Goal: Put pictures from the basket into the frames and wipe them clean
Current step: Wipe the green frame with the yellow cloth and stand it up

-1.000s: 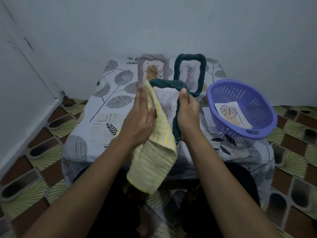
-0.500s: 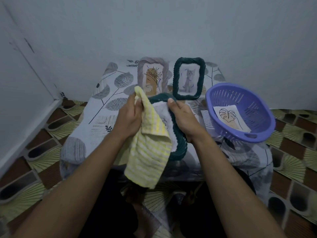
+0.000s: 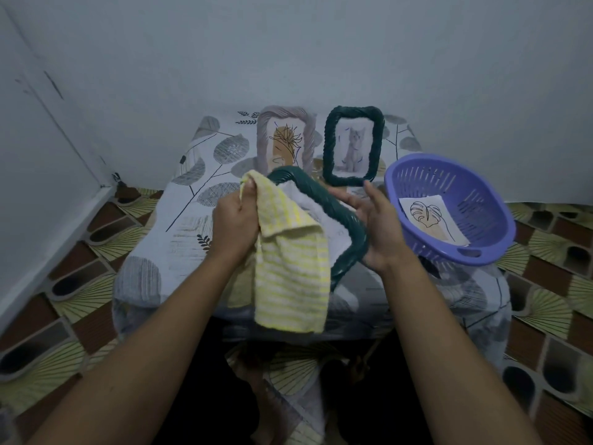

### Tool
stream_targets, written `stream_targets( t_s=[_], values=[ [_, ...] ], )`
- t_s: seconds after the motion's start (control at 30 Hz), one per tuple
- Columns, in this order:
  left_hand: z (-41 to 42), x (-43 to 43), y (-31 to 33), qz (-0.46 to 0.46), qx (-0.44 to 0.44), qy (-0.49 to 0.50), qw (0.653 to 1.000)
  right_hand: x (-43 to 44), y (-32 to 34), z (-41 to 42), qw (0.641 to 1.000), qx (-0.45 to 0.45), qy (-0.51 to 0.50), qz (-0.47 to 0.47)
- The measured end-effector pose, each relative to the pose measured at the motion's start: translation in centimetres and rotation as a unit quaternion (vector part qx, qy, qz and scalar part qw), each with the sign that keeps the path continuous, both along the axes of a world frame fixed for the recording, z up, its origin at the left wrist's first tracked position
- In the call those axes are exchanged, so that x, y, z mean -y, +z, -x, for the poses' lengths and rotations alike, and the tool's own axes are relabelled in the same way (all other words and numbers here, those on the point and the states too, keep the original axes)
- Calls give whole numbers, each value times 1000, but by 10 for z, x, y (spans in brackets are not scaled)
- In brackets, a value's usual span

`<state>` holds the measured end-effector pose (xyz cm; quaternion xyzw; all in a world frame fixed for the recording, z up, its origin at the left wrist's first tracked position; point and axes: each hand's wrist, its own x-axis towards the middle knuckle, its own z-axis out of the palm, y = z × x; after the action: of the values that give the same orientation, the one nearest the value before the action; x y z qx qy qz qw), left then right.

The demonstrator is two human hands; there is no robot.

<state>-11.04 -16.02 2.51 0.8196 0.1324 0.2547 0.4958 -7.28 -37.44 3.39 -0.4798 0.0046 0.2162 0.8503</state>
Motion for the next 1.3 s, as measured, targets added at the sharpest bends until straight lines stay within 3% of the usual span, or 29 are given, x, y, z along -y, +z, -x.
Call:
stream_targets(
  t_s=[0.13, 0.2, 0.3, 0.4, 0.5, 0.63, 0.7, 0.77, 0.87, 0.97, 1.07, 1.17, 1.3],
  values=[
    [-2, 12, -6, 88, -45, 129, 987, -6, -13, 16, 995, 8, -50, -90],
    [-2, 19, -10, 117, -49, 160, 979, -17, -15, 23, 994, 15, -82, -66],
    [0, 29, -11, 88, -35, 132, 987, -25, -20, 25, 992, 23, -128, -7],
    [3, 34, -14, -82, -26, 69, 994, -29, -16, 23, 976, 59, -195, 82],
    [5, 38, -25, -309, -77, 34, 947, -30, -11, 19, 965, 97, -215, 119],
    [16, 57, -30, -436, -67, -126, 889, -31, -8, 15, 954, 128, -220, 159],
    [23, 59, -33, -400, 13, -210, 892, -29, -7, 13, 950, 131, -236, 160],
    [29, 54, -33, -307, 100, -251, 913, -28, -8, 11, 956, 103, -246, 123],
    [23, 45, -31, -174, 152, -161, 959, -29, -10, 12, 962, 72, -244, 96],
    [12, 46, -27, -203, 121, -37, 971, -36, -7, 17, 971, 83, -213, 70],
    [5, 47, -16, -312, -1, 35, 949, -42, -5, 18, 972, 87, -205, 68],
    [-3, 42, -6, -331, -105, 19, 938, -43, -6, 18, 971, 116, -189, 85],
    [-5, 38, -11, -303, -116, -72, 943, -41, -3, 17, 965, 143, -186, 114]
  ],
)
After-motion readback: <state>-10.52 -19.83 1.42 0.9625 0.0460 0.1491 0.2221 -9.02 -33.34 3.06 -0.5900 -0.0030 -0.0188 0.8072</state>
